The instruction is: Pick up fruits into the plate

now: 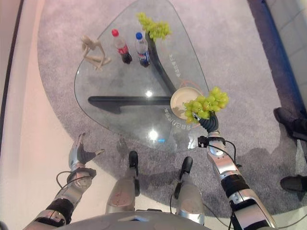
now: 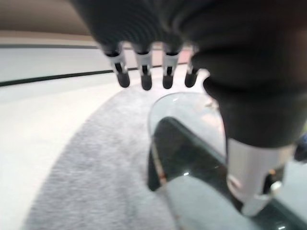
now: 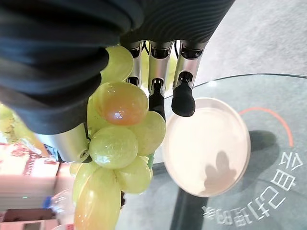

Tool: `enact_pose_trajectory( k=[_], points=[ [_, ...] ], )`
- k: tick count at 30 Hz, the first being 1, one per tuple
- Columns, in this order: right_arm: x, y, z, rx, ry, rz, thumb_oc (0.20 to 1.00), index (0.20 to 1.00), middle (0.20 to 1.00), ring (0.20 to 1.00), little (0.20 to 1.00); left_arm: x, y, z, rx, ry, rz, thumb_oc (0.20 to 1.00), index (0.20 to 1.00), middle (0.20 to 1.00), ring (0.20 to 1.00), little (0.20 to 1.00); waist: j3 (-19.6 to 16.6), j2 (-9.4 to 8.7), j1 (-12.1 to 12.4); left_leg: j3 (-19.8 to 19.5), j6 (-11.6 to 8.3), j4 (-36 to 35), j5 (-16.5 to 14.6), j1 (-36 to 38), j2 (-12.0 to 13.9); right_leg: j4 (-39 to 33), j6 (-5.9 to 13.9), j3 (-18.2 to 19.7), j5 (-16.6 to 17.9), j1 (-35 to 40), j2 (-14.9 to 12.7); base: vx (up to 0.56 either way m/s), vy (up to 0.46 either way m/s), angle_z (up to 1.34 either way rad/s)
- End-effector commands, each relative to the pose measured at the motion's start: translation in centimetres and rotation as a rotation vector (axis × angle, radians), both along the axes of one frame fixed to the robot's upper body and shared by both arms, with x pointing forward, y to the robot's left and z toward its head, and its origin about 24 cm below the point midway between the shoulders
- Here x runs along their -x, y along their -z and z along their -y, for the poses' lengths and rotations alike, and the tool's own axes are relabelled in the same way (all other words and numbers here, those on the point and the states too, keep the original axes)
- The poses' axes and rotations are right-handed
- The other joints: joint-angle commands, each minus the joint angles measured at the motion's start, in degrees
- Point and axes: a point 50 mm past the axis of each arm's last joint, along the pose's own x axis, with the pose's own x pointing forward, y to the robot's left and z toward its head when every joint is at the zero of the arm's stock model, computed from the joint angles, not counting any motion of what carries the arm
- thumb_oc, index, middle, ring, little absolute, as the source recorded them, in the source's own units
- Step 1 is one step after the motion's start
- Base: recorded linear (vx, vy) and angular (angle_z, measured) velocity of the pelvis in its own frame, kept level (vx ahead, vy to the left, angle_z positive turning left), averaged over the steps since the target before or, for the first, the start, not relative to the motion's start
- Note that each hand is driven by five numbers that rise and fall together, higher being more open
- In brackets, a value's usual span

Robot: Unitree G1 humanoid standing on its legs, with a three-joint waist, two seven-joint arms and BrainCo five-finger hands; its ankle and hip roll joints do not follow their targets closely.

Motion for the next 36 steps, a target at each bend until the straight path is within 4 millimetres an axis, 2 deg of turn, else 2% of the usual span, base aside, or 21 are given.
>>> enact_pose_trajectory(
  k=[1,4,10,13,14,19,25,28,32,35,36],
  points=[
    [-2.0,-4.6,1.0,0.044,0.051,0.216,0.2,0.2,0.2,0.2,0.2,-1.1,-1.3,-1.1,-0.012,-0.062,0.101,1.0,1.0,1.0,1.0,1.0,2.54,0.77,0.65,-3.92,2.37,8.93,-7.69,-7.54,-6.6,11.4,-1.27,-0.81,-8.53,-4.15,-0.56,-0.1,0.005,0.03],
    [-2.9,-4.8,1.8,0.093,0.091,0.201,0.2,0.2,0.2,0.2,0.2,-1.8,-1.7,-0.7,0.0,-0.053,0.135,1.0,1.0,1.0,1.0,1.0,4.98,2.04,1.06,-4.72,2.58,12.27,-8.05,-10.88,-7.93,15.46,-1.9,-1.45,-9.55,-7.52,-0.81,-0.07,0.011,0.08],
    [-3.9,-5.8,4.2,0.165,0.168,0.19,0.2,0.2,0.2,0.2,0.2,-2.1,-1.8,-0.2,0.011,-0.011,0.139,1.0,1.0,1.0,1.0,1.0,4.98,3.46,2.61,-5.82,3.19,15.34,-8.36,-17.12,-9.33,19.66,-2.09,-2.29,-10.33,-14.15,-1.64,0.01,-0.014,0.17],
    [-4.6,-7.2,5.5,0.183,0.208,0.208,0.2,0.2,0.2,0.2,0.2,-2.0,-1.6,0.2,0.007,0.015,0.131,1.0,1.0,1.0,1.0,1.0,4.98,3.86,3.6,-6.15,3.44,15.71,-8.17,-19.45,-9.67,20.76,-2.0,-2.83,-10.5,-16.75,-1.92,0.04,-0.033,0.16],
    [-5.1,-8.2,6.0,0.186,0.225,0.223,0.2,0.2,0.2,0.2,0.2,-1.9,-1.6,0.3,0.009,0.023,0.131,1.0,1.0,1.0,1.0,1.0,4.98,3.97,4.11,-6.27,3.64,15.5,-7.77,-20.69,-9.78,21.34,-1.9,-3.14,-10.35,-18.47,-1.99,0.03,-0.025,0.14],
    [-6.0,-10.5,6.9,0.204,0.264,0.249,0.2,0.2,0.2,0.2,0.2,-1.4,-1.2,0.4,0.018,0.043,0.113,1.0,1.0,1.0,1.0,1.0,4.98,4.34,4.98,-6.3,4.03,15.76,-7.15,-23.59,-9.9,23.0,-1.79,-3.47,-10.06,-22.29,-2.48,0.06,-0.006,0.1],
    [-6.4,-12.1,8.3,0.196,0.349,0.249,0.2,0.2,0.2,0.2,0.2,-0.8,-0.5,0.7,0.024,0.068,0.073,1.0,1.0,1.0,1.0,1.0,4.98,5.08,5.67,-6.66,4.37,16.42,-7.1,-25.2,-10.3,24.15,-1.87,-3.41,-9.97,-24.39,-2.76,0.07,0.0,0.07],
    [-6.4,-13.2,10.3,0.182,0.441,0.216,0.2,0.2,0.2,0.2,0.2,0.0,0.0,0.8,0.027,0.086,0.043,1.0,1.0,1.0,1.0,1.0,4.98,5.96,6.1,-6.53,4.57,17.15,-7.22,-26.12,-10.54,24.85,-1.99,-3.36,-9.96,-25.58,-2.94,0.06,0.008,0.01],
    [-5.9,-12.6,12.2,0.142,0.537,0.142,0.2,0.2,0.2,0.2,0.2,0.5,0.4,0.8,0.033,0.088,0.021,1.0,1.0,1.0,1.0,1.0,4.98,6.81,6.36,-6.38,4.8,17.59,-7.33,-26.58,-10.52,26.15,-2.16,-3.25,-10.32,-26.48,-3.14,0.05,0.023,0.04],
    [-5.2,-11.1,13.9,0.11,0.59,0.012,0.2,0.2,0.2,0.2,0.2,0.8,0.7,0.9,0.037,0.091,0.004,1.0,1.0,1.0,1.0,1.0,4.98,7.4,6.25,-6.27,4.88,17.7,-7.47,-26.41,-10.57,26.78,-2.38,-3.13,-10.63,-26.7,-3.19,0.04,0.037,0.03],
    [-4.9,-10.0,14.5,0.074,0.59,-0.064,0.922,0.922,0.922,0.922,0.922,0.8,0.7,0.9,0.043,0.088,-0.002,1.0,1.0,1.0,1.0,1.0,4.98,7.58,6.27,-6.23,4.96,17.54,-7.41,-26.23,-10.52,26.82,-2.44,-3.08,-10.65,-26.62,-3.17,0.0,0.0,0.0]
  ],
)
